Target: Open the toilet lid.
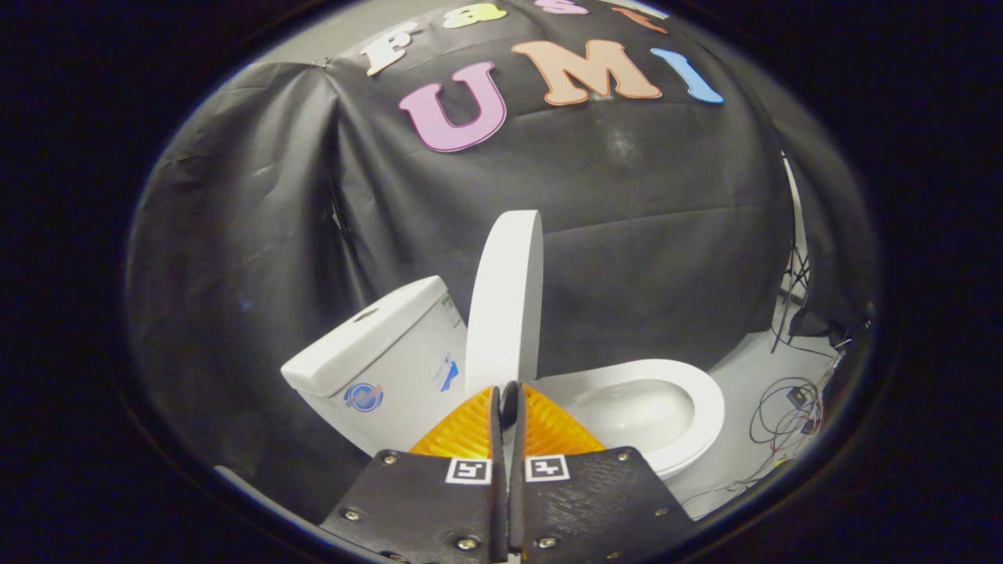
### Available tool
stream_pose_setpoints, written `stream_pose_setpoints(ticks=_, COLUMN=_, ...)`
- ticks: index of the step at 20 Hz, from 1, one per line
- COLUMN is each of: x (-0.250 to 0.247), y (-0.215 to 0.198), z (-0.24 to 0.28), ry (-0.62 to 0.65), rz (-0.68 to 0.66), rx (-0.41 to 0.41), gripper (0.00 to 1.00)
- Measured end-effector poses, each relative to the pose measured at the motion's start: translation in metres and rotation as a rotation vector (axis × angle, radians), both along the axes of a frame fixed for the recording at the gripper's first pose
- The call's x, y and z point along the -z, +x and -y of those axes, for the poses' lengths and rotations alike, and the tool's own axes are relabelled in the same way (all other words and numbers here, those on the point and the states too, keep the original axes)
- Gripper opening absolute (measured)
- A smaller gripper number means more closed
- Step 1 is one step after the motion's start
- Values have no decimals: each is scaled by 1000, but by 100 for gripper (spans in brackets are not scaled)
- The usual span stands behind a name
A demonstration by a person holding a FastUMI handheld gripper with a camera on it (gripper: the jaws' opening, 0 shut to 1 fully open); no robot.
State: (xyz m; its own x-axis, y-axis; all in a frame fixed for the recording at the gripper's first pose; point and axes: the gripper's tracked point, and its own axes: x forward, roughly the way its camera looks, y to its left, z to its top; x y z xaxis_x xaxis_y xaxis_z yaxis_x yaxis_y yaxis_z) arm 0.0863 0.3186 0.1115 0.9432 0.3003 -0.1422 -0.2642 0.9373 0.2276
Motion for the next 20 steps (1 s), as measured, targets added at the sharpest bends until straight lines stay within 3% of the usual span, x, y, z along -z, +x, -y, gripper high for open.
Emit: stream_pose_setpoints(ticks=20, x=-10, y=-12, z=-80, ry=-33, rz=86, rx=-118, gripper=3)
